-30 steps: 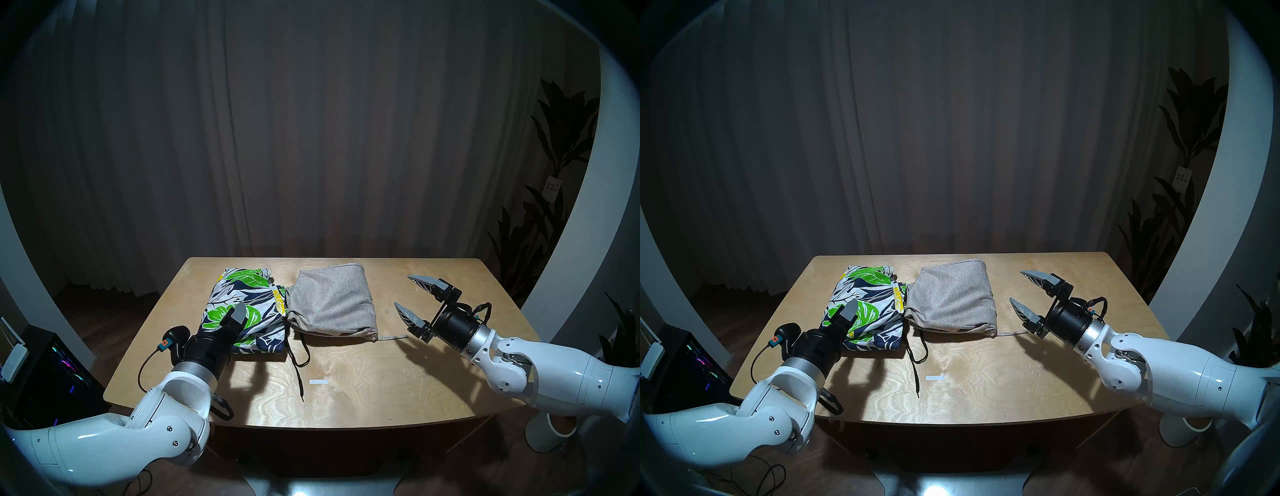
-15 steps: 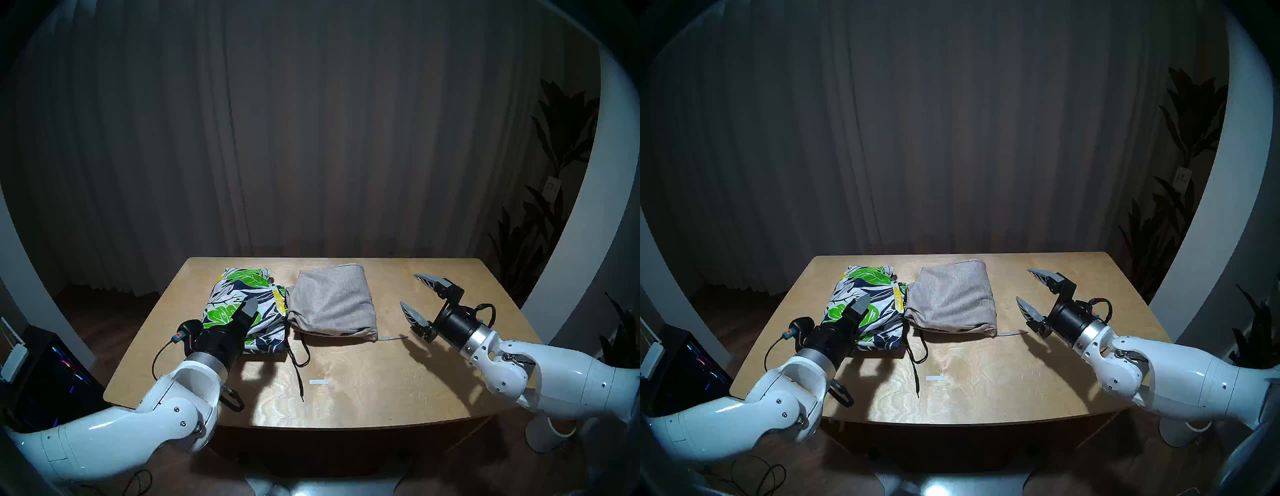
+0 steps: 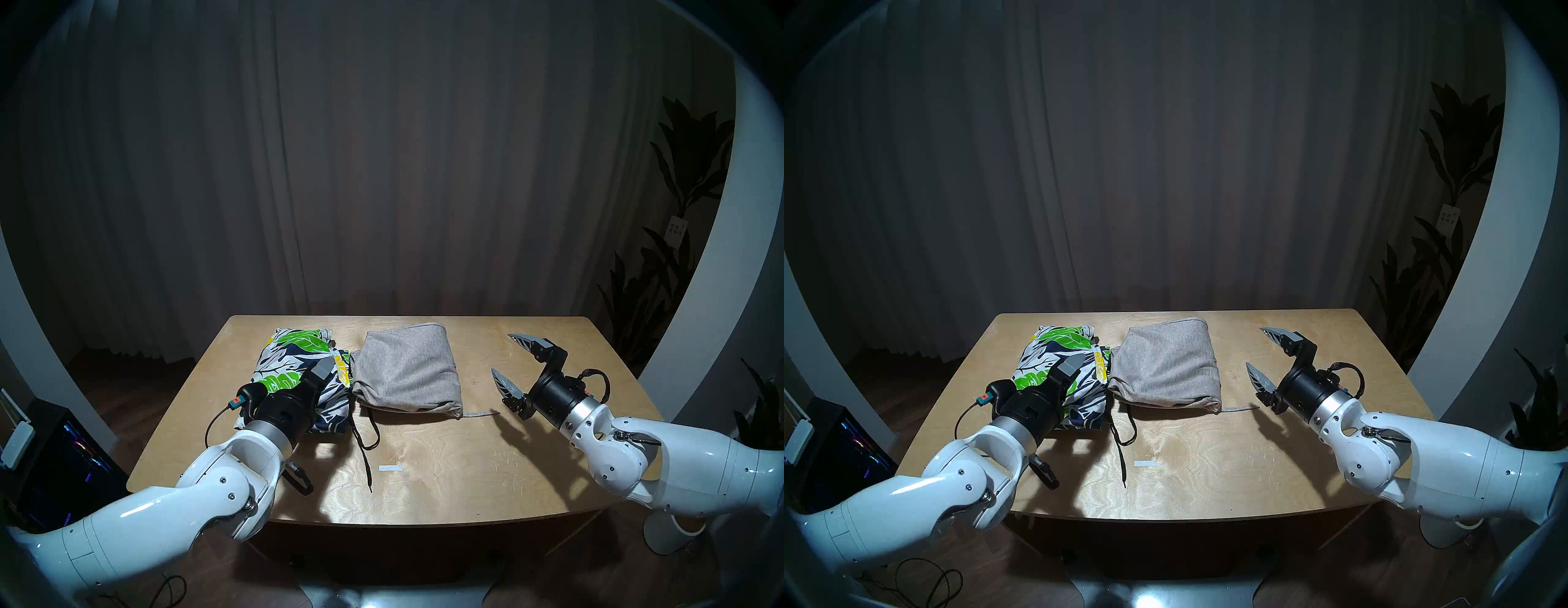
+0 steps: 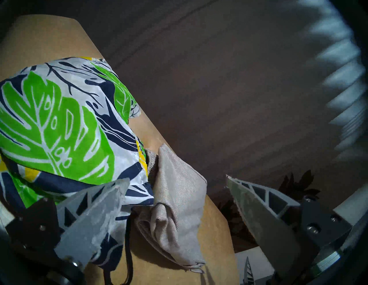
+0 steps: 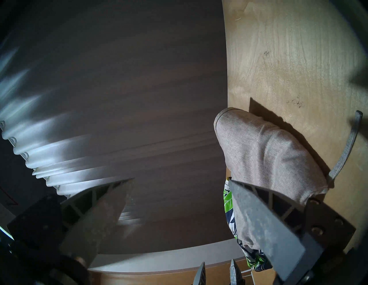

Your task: Fold pants twice and stack them

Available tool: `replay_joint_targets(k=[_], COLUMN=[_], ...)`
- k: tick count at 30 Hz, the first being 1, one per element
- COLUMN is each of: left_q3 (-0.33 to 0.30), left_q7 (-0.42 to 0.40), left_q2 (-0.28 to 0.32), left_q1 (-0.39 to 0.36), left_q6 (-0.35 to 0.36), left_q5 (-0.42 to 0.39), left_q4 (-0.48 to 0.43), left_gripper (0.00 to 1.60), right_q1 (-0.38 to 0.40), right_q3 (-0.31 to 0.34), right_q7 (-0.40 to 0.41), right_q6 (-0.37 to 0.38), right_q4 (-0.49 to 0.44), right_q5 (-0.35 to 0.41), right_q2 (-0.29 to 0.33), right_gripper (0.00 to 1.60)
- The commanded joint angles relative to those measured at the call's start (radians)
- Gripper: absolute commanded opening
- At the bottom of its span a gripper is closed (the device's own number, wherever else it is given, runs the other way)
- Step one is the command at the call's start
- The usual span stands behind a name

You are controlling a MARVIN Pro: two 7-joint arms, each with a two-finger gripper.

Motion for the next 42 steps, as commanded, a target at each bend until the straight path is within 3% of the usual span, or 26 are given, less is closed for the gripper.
replay_joint_targets(k=[1,10,16,23,24,26,31,35,37,42], left_q3=[-0.012,-0.016,-0.039,-0.043,-0.042,-0.042,-0.034,-0.017,-0.015,-0.013], left_q7=[-0.096,-0.213,-0.308,-0.388,-0.391,-0.397,-0.372,-0.302,-0.295,-0.182], left_q2=[-0.017,-0.027,-0.037,-0.052,-0.061,-0.070,-0.075,-0.078,-0.081,-0.095], left_q1=[-0.020,-0.002,0.003,-0.015,-0.031,-0.041,-0.061,-0.077,-0.080,-0.097], left_q6=[0.049,0.145,0.241,0.351,0.400,0.441,0.455,0.418,0.418,0.371], left_q5=[-0.047,-0.163,-0.294,-0.430,-0.472,-0.483,-0.475,-0.443,-0.442,-0.449], left_q4=[0.001,0.025,0.063,0.113,0.139,0.159,0.168,0.157,0.156,0.138], left_gripper=[1.60,1.60,1.60,1.60,1.60,1.60,1.60,1.60,1.60,1.60], right_q1=[-0.010,-0.043,-0.064,-0.076,-0.073,-0.067,-0.040,-0.028,-0.025,-0.038], right_q3=[0.015,0.014,0.021,0.044,0.050,0.050,0.036,0.029,0.024,0.002], right_q7=[-0.010,-0.051,-0.076,-0.101,-0.120,-0.130,-0.172,-0.202,-0.209,-0.215], right_q6=[-0.088,-0.229,-0.333,-0.435,-0.454,-0.429,-0.363,-0.322,-0.322,-0.320], right_q4=[-0.073,-0.181,-0.264,-0.260,-0.239,-0.202,-0.138,-0.115,-0.112,-0.127], right_q5=[0.015,0.015,0.015,0.015,0.015,0.015,0.015,0.004,-0.008,-0.037], right_q2=[0.047,0.109,0.157,0.131,0.097,0.059,-0.003,-0.024,-0.028,-0.040], right_gripper=[1.60,1.60,1.60,1.60,1.60,1.60,1.60,1.60,1.60,1.60])
